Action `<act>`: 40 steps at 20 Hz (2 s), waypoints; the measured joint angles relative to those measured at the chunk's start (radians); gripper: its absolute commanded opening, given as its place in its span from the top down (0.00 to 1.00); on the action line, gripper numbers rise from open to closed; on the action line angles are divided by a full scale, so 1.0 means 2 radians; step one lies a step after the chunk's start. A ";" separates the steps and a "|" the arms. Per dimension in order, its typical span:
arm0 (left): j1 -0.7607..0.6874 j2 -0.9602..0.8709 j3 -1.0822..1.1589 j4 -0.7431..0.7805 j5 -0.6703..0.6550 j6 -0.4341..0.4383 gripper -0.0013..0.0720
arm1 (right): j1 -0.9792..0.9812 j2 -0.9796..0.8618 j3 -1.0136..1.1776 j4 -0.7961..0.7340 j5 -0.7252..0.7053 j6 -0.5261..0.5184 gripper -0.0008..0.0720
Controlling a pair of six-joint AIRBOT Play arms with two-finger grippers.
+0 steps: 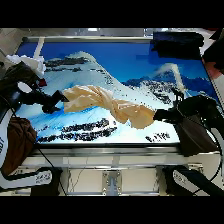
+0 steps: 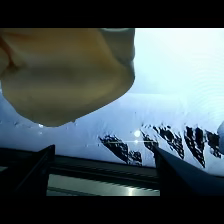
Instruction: Fold the shirts.
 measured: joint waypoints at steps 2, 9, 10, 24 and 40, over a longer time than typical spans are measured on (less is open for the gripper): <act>0.001 0.001 -0.001 -0.006 -0.001 0.000 0.04 | 0.000 0.000 0.000 0.000 -0.003 0.000 0.04; 0.001 0.001 -0.002 -0.014 -0.003 0.000 0.04 | 0.000 0.000 0.000 0.000 -0.008 0.003 0.04; 0.000 0.001 -0.002 -0.014 -0.003 0.000 0.04 | 0.000 0.000 0.000 0.000 -0.008 0.003 0.04; 0.001 0.001 -0.002 -0.015 -0.002 -0.001 0.04 | 0.000 0.000 0.000 0.001 0.002 0.004 0.04; 0.009 -0.056 -0.002 0.053 0.042 0.027 0.04 | 0.000 0.000 0.000 0.001 0.006 0.004 0.04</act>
